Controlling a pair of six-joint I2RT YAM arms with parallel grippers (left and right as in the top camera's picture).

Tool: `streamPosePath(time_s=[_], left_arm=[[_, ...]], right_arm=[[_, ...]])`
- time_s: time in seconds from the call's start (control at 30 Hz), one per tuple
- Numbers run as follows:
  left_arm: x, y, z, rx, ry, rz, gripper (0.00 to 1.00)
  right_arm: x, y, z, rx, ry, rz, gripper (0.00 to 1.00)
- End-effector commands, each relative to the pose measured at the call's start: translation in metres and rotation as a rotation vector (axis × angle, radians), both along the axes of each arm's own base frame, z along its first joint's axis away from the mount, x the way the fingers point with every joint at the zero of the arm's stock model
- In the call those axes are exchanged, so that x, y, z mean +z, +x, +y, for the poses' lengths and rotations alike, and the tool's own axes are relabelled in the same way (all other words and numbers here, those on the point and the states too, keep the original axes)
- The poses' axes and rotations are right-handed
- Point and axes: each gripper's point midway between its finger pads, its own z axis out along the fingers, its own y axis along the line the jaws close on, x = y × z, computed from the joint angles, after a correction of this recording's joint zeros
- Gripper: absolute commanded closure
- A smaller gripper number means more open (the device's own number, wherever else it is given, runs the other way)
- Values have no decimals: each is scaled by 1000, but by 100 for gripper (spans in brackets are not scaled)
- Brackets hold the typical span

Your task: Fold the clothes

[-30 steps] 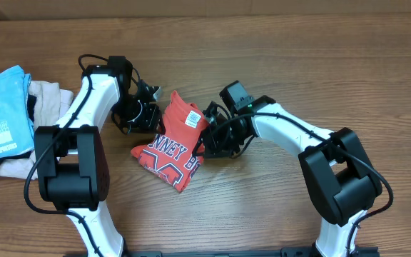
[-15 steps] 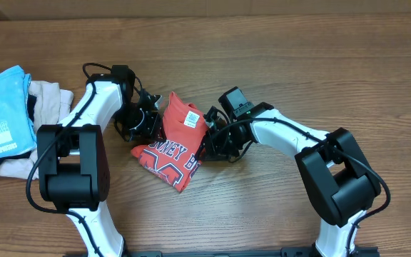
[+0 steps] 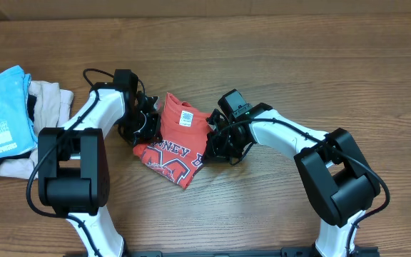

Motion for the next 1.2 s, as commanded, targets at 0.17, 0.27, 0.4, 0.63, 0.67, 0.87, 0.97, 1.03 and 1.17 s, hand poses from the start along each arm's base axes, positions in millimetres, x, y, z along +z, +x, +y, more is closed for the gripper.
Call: streamPosePath(time_s=[0.17,0.27,0.4,0.63,0.67,0.87,0.97,1.03,1.17], left_arm=[[-33,-27,47,121,282,127,88],[-31,-34,47,184,292,171,79],[-29,-42,43,252,280,225,78],[20,-19,29,251,183,133,78],[30,-14,29,255,179,99,77],[106,11,27,238,134,-178,10],[100,20,22,139,106,-217,7],[88,32,13,61,63,-247,7],[51,45,-5,9,-37,-214,8]], right_arm=[[-18,4,-19,-47,-117,8,94],[-21,17,-30,-82,-138,-18,92],[-21,40,-50,-113,-132,-72,87],[-22,45,-61,-117,-134,-79,85],[-22,45,-61,-117,-134,-79,85],[-21,45,-61,-116,-134,-79,84],[-22,45,-61,-118,-134,-78,84],[-22,45,-61,-118,-135,-77,84],[-22,44,-62,-118,-139,-74,84]])
